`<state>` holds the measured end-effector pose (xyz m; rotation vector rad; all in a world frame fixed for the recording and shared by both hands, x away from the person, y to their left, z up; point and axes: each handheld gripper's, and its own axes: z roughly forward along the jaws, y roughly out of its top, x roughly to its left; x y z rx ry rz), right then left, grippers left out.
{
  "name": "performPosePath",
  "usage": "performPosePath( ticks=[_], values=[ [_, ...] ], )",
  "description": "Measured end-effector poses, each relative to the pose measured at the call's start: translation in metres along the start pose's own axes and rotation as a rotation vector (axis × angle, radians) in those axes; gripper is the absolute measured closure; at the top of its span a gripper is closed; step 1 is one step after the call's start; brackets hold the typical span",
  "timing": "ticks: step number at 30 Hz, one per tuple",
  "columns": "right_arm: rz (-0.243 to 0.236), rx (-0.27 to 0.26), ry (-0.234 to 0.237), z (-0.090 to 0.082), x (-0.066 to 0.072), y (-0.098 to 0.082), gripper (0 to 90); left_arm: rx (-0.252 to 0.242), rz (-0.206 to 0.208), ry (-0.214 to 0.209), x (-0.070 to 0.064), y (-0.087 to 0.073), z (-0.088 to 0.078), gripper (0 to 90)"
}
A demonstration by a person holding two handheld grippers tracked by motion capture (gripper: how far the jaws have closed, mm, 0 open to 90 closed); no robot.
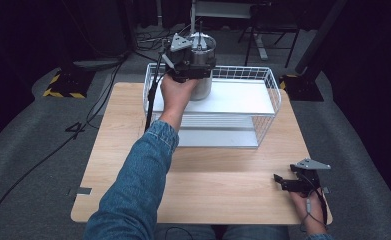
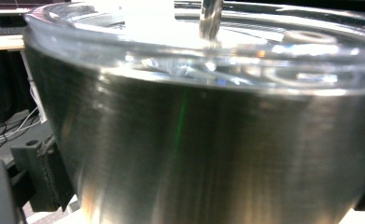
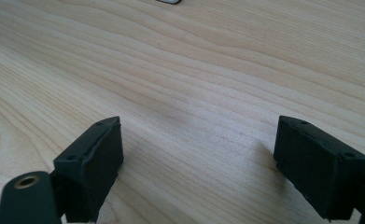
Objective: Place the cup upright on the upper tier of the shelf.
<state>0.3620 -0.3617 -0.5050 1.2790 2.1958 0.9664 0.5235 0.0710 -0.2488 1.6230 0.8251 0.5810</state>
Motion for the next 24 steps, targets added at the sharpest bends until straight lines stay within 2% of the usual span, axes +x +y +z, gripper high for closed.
performPosePath(
  ticks=[6,11,17,21,24],
  values=[
    [-0.002,0.000,0.001,0.000,0.000,0.000,16.1,0.011,0.004,0.010,-0.001,-0.003,0.003,3.4],
    [-0.004,0.000,-0.001,0.000,0.000,0.000,16.1,0.010,-0.022,0.005,0.002,-0.007,0.004,3.4],
    [-0.004,0.000,-0.001,0.000,0.000,0.000,16.1,0.009,-0.029,0.008,0.003,-0.011,0.005,3.4],
    [-0.003,0.001,-0.001,0.000,0.000,0.000,16.1,0.013,-0.026,0.009,0.003,-0.011,0.005,3.4],
    [-0.003,-0.001,-0.001,0.000,0.000,0.000,16.1,0.018,-0.002,0.013,0.000,-0.011,0.006,3.4]
  ],
)
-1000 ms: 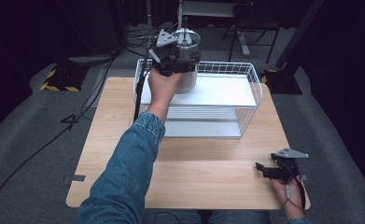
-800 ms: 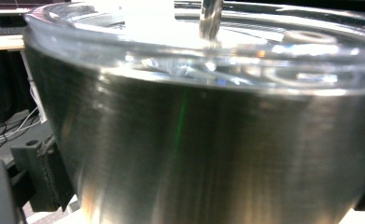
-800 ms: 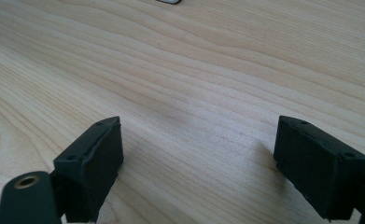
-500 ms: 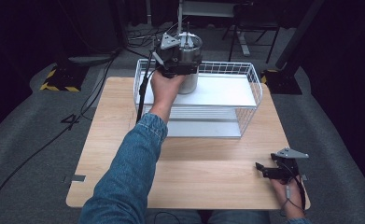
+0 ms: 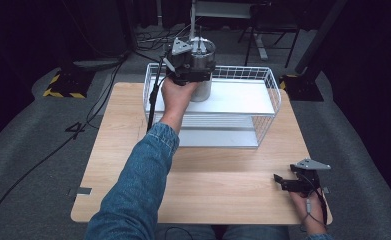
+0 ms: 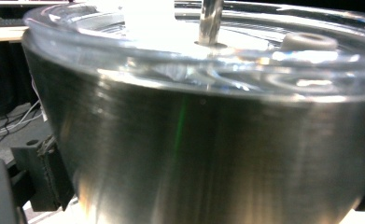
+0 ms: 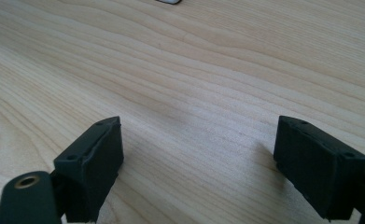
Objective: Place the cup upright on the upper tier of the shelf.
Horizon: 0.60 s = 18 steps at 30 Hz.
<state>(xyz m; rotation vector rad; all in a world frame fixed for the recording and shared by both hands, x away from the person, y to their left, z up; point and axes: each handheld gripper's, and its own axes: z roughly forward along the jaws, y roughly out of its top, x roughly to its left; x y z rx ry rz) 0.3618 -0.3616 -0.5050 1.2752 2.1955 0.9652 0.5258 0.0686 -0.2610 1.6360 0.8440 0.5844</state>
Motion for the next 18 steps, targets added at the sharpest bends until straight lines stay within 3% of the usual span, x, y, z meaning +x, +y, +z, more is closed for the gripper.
performPosePath(
  ticks=[5,18],
  values=[
    [0.000,0.000,-0.002,-0.0002,0.0003,-0.0001,16.2,0.008,0.015,0.019,-0.0042,0.0002,0.0009,3.4],
    [-0.002,0.001,-0.003,-0.0003,0.0003,0.0000,16.3,0.007,0.016,0.017,-0.0039,-0.0001,0.0011,3.2]
  ],
)
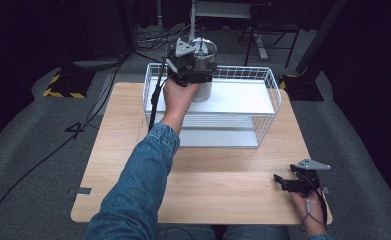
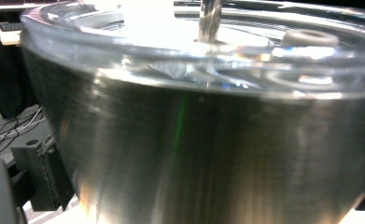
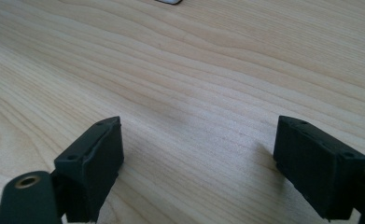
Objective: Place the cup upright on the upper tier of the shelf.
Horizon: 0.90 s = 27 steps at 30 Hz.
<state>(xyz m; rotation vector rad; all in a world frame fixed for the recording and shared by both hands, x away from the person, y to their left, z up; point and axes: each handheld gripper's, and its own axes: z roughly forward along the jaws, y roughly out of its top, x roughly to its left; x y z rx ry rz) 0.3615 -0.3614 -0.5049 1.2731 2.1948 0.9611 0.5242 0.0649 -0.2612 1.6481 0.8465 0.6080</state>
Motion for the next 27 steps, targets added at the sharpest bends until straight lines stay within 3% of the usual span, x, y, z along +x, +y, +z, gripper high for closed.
performPosePath(
  ticks=[5,12,27],
  values=[
    [0.000,-0.002,0.002,0.000,0.000,0.000,16.3,0.002,-0.014,-0.008,0.002,-0.001,0.002,0.0],
    [0.001,-0.001,0.005,0.000,0.000,0.000,16.4,-0.002,0.004,-0.001,0.001,0.000,-0.003,0.0],
    [0.000,0.002,0.011,0.000,0.000,0.000,16.4,-0.060,0.009,-0.048,0.003,0.002,-0.035,0.0]
  ],
)
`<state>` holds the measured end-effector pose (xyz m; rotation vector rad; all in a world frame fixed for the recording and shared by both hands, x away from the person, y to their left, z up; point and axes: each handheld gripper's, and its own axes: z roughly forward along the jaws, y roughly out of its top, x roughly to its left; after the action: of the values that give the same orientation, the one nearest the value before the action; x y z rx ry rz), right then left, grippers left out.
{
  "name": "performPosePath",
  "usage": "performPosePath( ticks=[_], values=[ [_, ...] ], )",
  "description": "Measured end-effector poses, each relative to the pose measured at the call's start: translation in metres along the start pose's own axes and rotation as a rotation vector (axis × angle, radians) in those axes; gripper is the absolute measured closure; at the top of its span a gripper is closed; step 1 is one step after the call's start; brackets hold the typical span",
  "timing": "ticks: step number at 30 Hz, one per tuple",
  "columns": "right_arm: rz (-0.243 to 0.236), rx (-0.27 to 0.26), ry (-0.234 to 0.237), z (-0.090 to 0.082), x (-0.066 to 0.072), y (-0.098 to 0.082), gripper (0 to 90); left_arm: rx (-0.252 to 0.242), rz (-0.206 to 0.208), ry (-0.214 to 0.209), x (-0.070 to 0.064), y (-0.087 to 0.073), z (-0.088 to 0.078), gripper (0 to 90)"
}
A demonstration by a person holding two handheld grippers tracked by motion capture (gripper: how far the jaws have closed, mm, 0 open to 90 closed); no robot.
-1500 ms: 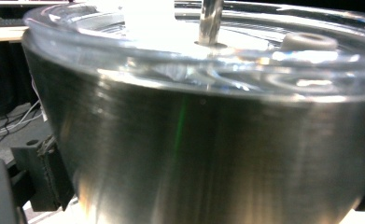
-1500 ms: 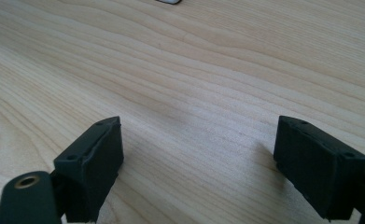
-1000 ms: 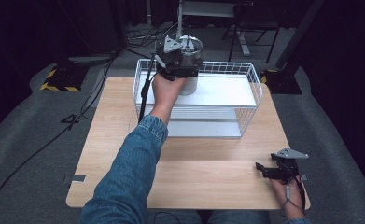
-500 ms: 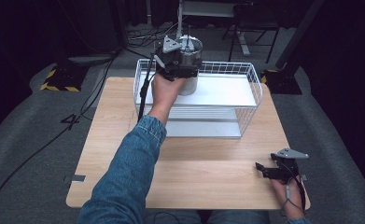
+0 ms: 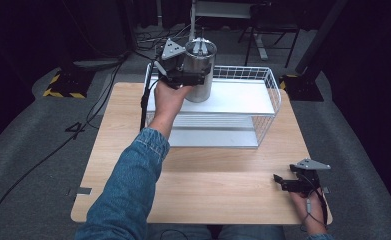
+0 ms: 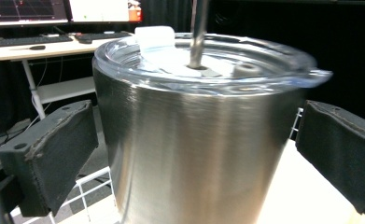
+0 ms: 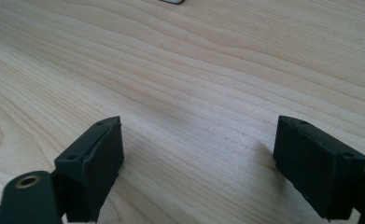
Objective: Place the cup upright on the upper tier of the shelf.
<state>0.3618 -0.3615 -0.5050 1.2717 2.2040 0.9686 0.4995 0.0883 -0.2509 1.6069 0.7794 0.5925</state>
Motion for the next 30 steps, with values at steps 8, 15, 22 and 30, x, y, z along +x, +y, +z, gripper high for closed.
performPosePath(
  ticks=[8,15,22,30],
  values=[
    [-0.004,0.003,0.008,0.000,0.000,0.000,16.1,-0.004,0.025,-0.012,-0.006,0.004,-0.029,0.0],
    [-0.001,0.005,0.009,0.000,0.000,0.000,15.8,-0.019,0.036,-0.020,-0.006,0.003,-0.064,0.0],
    [-0.002,0.006,0.010,0.000,0.000,0.000,15.6,-0.031,0.041,-0.043,-0.006,0.000,-0.093,0.0],
    [-0.006,0.007,0.016,0.000,0.000,0.000,15.4,-0.031,0.036,-0.089,-0.004,-0.009,-0.129,0.0]
  ],
)
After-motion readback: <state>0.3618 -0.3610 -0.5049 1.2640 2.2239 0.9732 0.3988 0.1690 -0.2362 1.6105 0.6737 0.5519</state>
